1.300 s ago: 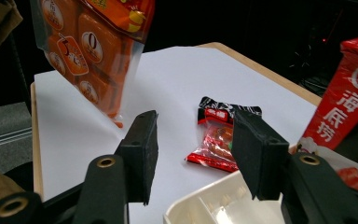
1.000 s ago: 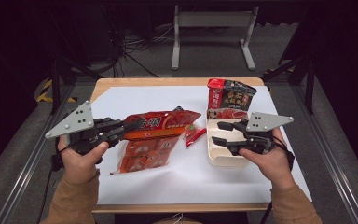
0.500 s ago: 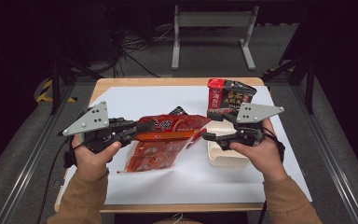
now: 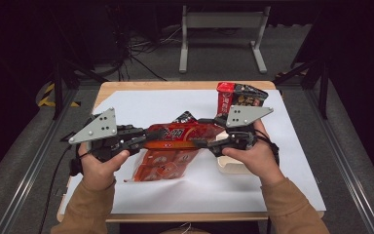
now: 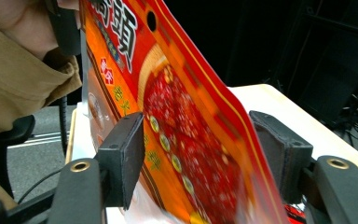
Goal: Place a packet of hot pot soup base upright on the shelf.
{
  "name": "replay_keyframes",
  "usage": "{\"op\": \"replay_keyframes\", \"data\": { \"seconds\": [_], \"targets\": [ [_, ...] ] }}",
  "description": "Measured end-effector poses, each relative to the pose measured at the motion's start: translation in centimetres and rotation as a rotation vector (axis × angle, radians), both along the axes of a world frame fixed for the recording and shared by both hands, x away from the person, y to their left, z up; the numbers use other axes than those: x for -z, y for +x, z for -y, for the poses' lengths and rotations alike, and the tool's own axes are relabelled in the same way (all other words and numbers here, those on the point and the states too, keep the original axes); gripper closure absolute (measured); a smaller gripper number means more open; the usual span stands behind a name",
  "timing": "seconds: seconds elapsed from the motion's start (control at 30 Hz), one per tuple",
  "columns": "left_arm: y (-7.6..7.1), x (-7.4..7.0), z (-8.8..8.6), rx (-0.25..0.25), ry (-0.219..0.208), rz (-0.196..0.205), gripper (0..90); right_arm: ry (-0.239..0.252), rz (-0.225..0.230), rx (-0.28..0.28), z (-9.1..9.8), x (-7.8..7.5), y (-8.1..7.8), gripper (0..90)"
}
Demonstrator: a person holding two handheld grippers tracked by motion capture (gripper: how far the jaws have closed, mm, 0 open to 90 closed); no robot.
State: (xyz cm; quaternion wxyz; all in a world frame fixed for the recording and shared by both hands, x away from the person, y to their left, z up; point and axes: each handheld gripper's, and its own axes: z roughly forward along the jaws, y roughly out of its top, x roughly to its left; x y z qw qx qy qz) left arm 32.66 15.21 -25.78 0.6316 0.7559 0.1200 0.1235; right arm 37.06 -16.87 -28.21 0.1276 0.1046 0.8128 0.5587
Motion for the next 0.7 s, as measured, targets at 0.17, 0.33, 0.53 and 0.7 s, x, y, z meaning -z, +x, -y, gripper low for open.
{"op": "replay_keyframes", "data": {
  "seconds": [0.17, 0.33, 0.53, 0.7],
  "targets": [
    [-0.14, -0.04, 0.07, 0.005, 0.004, 0.007, 89.8, -0.004, -0.017, -0.025, -0.43, 0.22, 0.26, 43.2],
    [-0.14, 0.0, -0.08, 0.005, -0.005, 0.005, 89.8, -0.008, -0.052, -0.078, -0.58, 0.34, 0.32, 58.7],
    [-0.25, 0.04, -0.35, -0.006, -0.006, 0.005, 89.8, -0.03, -0.044, -0.127, -0.8, 0.12, 0.03, 78.7],
    [-0.3, 0.04, -0.75, -0.014, -0.014, 0.01, 89.8, -0.057, -0.022, -0.156, -1.08, -0.37, -0.46, 89.3]
  ]
}}
